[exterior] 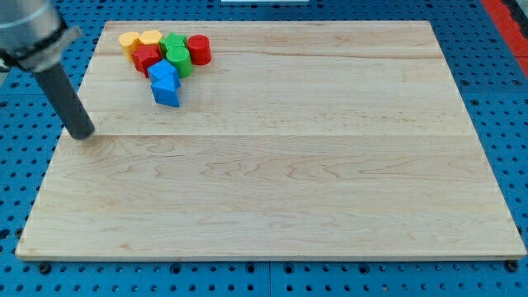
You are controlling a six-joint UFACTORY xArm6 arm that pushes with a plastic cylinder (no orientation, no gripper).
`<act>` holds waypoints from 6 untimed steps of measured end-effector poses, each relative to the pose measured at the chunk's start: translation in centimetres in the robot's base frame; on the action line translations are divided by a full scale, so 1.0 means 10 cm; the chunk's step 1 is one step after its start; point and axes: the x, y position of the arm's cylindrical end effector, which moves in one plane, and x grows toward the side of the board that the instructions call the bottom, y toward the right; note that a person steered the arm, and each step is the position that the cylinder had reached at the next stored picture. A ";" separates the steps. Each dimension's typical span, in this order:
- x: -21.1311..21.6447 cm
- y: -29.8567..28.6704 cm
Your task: Push the yellow heart into the yellow hexagon
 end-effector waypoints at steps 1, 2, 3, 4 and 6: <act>-0.63 -0.05; -1.20 -0.05; -1.66 -0.04; -1.71 0.19; -1.60 0.89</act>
